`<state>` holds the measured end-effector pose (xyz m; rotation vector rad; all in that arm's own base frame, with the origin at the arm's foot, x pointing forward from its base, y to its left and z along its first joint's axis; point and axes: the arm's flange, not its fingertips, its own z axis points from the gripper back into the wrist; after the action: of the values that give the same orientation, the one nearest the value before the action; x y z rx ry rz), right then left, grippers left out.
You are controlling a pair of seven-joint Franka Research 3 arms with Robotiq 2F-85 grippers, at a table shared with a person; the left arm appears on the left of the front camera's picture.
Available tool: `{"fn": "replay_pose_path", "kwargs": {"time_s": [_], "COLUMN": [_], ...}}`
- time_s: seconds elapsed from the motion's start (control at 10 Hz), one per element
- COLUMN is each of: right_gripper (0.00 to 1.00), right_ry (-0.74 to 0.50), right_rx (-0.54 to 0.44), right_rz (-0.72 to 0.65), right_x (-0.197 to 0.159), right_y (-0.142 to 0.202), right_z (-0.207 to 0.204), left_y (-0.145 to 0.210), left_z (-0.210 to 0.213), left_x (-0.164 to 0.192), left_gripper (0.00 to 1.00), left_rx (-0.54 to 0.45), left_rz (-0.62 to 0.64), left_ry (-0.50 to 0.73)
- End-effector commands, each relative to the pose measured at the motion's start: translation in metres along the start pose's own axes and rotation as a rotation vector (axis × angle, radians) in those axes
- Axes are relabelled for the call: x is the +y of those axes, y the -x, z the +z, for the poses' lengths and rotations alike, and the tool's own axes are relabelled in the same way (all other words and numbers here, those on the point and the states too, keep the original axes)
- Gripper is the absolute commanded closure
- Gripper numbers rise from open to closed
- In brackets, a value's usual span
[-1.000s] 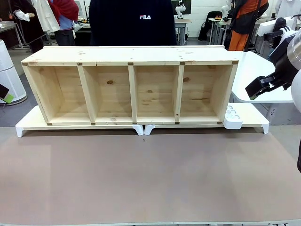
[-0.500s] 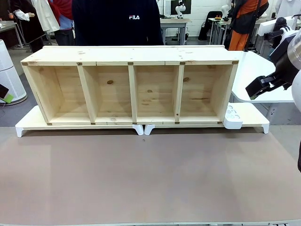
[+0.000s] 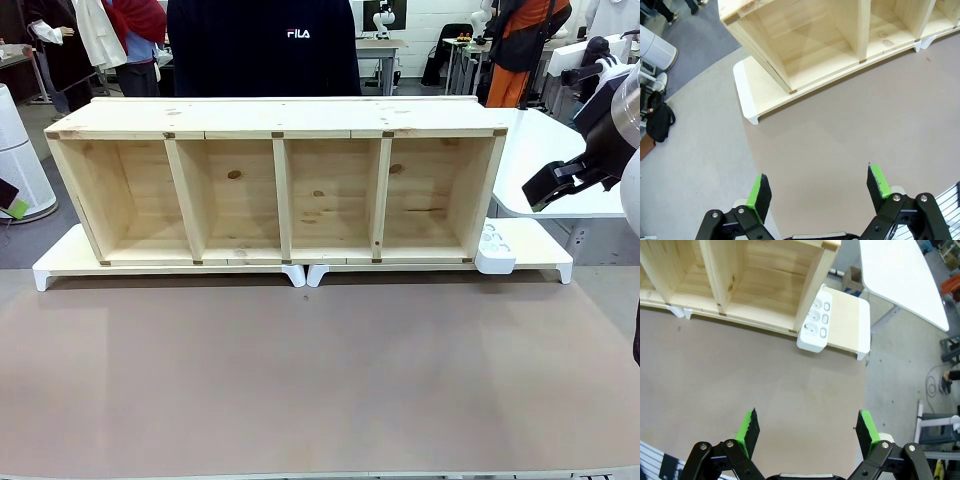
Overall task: Perform cable management.
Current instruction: When the cord part of the Power Cable appears at the lower middle area of the table and stops, grasp the cord part of the Power Cable.
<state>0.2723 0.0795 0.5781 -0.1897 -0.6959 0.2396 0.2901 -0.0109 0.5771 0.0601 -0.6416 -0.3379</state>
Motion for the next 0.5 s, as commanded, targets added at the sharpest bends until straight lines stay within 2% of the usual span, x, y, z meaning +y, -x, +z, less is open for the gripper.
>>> {"fn": "replay_pose_path", "kwargs": {"time_s": [0.0,0.4], "right_gripper": [0.0,0.0], "right_ry": [0.001,0.001], "right_rx": [0.001,0.001], "right_rz": [0.001,0.001], "right_x": [0.0001,0.0001], "right_y": [0.0,0.0], "right_z": [-0.0003,-0.0003], "left_y": [-0.0004,-0.0004], "left_z": [0.0003,0.0003], "left_x": [0.0004,0.0004], "left_gripper": [0.0,0.0], "left_rx": [-0.005,-0.005], "left_rz": [0.017,0.017], "left_ry": [-0.002,-0.002]}}
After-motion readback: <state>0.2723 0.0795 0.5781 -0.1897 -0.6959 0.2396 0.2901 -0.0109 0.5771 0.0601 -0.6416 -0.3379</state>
